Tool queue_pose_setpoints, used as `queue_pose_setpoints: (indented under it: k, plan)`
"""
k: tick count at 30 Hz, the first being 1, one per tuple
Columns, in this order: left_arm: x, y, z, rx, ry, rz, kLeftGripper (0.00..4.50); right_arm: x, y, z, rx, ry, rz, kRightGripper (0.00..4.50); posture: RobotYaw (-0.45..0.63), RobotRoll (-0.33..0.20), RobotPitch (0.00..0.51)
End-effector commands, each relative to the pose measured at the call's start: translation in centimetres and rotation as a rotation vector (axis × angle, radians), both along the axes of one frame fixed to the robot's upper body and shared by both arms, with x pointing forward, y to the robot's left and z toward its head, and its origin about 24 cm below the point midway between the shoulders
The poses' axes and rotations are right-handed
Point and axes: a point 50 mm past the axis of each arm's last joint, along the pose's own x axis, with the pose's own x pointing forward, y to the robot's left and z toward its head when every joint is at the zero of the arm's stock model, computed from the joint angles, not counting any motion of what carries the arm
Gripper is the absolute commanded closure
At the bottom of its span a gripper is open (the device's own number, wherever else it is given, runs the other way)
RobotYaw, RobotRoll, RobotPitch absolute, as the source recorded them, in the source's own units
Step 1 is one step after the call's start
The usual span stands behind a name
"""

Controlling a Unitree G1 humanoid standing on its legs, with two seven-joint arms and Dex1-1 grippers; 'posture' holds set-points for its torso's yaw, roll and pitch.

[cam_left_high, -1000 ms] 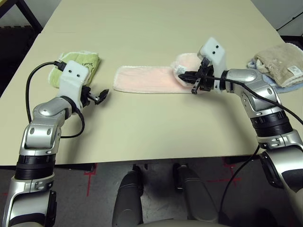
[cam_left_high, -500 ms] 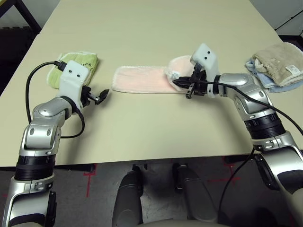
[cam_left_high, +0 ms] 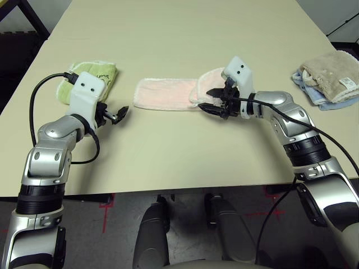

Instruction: Fold the towel and set it aside.

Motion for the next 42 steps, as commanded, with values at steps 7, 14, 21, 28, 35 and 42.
queue_pose_setpoints:
  k: [7, 14, 21, 28, 35, 42]
  plan:
    - [0.1, -0.3, -0.2, 0.005, 0.015, -0.015, 0.00, 1.4, -0.9, 4.9, 0.254, -0.114, -0.115, 0.03, -0.11, 0.000, 0.241]
    - [0.1, -0.3, -0.2, 0.007, 0.015, -0.015, 0.00, 3.5, -0.5, 2.5, 0.141, -0.127, -0.225, 0.03, -0.10, 0.000, 0.240]
    - [-0.4, 0.3, -0.1, 0.014, 0.016, 0.005, 0.00, 3.0, 0.3, 0.7, 0.105, -0.053, -0.177, 0.03, -0.08, 0.000, 0.240]
    - [-0.1, 0.1, 0.0, 0.015, 0.011, 0.001, 0.00, 2.0, 0.1, -0.8, 0.069, 0.036, -0.138, 0.03, -0.10, 0.000, 0.238]
    - [0.2, -0.1, -0.1, 0.015, 0.009, -0.007, 0.00, 1.0, -0.3, -2.0, 0.034, 0.117, -0.122, 0.03, -0.10, 0.000, 0.240]
    - [0.0, 0.1, -0.1, 0.018, 0.007, -0.002, 0.00, 0.7, -0.3, -2.9, 0.010, 0.167, -0.113, 0.03, -0.09, 0.000, 0.238]
